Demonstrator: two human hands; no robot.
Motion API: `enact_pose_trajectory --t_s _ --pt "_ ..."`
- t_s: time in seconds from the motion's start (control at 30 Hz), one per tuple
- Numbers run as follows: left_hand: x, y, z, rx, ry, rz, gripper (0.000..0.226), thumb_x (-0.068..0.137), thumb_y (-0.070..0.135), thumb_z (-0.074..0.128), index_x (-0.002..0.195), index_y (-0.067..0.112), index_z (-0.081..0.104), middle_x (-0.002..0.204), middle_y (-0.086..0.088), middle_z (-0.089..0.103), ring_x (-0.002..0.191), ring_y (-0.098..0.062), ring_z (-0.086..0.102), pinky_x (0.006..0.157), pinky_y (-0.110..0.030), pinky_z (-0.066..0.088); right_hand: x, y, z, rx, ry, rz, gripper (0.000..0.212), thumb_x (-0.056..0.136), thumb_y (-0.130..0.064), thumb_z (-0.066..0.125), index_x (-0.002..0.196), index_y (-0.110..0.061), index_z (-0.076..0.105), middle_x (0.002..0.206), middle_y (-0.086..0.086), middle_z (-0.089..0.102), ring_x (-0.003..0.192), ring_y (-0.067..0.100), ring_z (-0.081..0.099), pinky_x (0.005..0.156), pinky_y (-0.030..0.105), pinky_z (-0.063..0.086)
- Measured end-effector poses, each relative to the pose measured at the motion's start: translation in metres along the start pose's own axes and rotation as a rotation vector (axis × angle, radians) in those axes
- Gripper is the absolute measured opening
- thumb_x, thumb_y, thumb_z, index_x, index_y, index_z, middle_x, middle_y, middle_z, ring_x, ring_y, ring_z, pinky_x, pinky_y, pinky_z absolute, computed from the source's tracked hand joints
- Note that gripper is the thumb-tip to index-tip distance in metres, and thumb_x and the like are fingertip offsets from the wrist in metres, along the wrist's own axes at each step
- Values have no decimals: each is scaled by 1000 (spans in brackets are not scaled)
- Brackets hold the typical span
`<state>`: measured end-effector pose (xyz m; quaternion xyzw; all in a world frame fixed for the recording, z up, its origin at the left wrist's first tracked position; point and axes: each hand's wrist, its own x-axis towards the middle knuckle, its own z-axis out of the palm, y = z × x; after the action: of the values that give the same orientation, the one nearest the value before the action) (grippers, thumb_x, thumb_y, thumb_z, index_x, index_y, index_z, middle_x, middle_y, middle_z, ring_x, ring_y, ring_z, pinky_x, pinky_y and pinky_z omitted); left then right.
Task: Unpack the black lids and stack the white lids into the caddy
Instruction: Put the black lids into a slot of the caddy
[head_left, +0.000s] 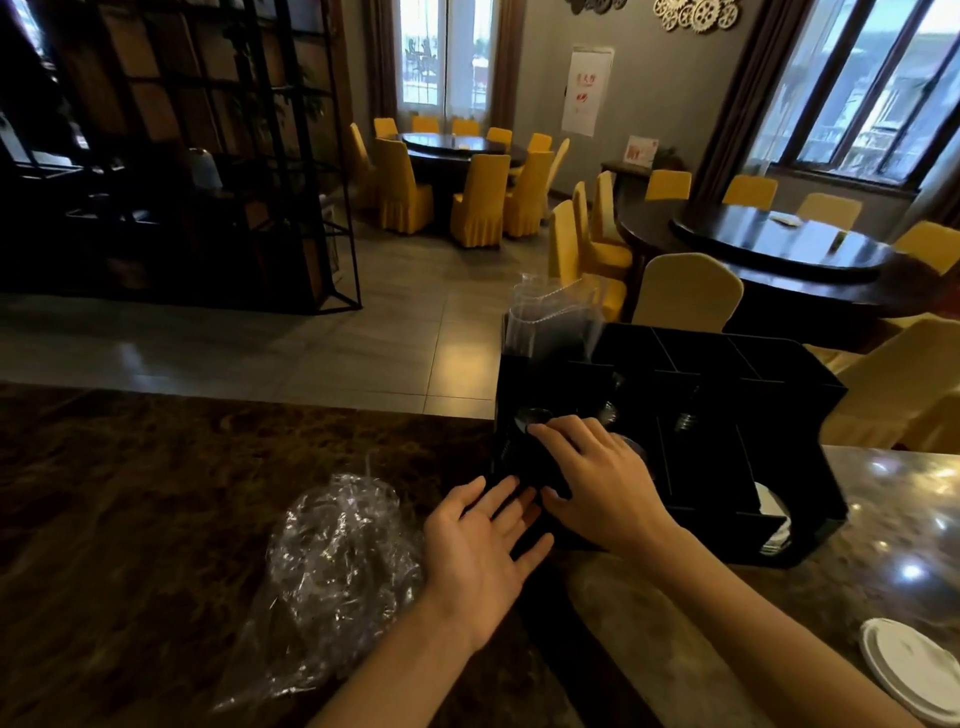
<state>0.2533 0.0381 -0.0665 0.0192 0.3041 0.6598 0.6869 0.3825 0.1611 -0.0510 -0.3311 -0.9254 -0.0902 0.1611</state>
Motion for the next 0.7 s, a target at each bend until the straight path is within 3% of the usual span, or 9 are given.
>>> enact_pose_trajectory --t_s 0.13,0.27,0.5,0.7 --pt "6 -5 -2 -23 -13 8 69 83 46 56 144 13 52 145 -18 53 138 -32 44 116 -52 32 0 -6 9 -16 -4 38 75 67 -32 89 135 -16 63 126 4 67 108 28 67 80 41 60" --pt "12 -9 -3 -15 -20 27 66 84 47 55 142 17 54 140 -18 59 133 -32 49 117 -53 31 -1 -9 16 -13 -47 48 73 74 -30 86 141 -16 59 132 6 64 116 30 63 92 45 57" --pt "14 -9 -6 173 -29 96 66 84 45 54 144 19 52 142 -15 57 136 -28 47 117 -53 32 -3 -11 17 21 -75 67 76 74 -27 86 143 -17 57 135 7 62 120 31 61 95 46 55" --pt "12 -15 -4 342 -2 151 45 95 37 52 137 23 59 137 -8 63 129 -21 54 110 -46 43 -7 -15 14 51 -93 89 76 79 -27 83 148 -18 52 140 6 59 126 30 58 99 45 53"
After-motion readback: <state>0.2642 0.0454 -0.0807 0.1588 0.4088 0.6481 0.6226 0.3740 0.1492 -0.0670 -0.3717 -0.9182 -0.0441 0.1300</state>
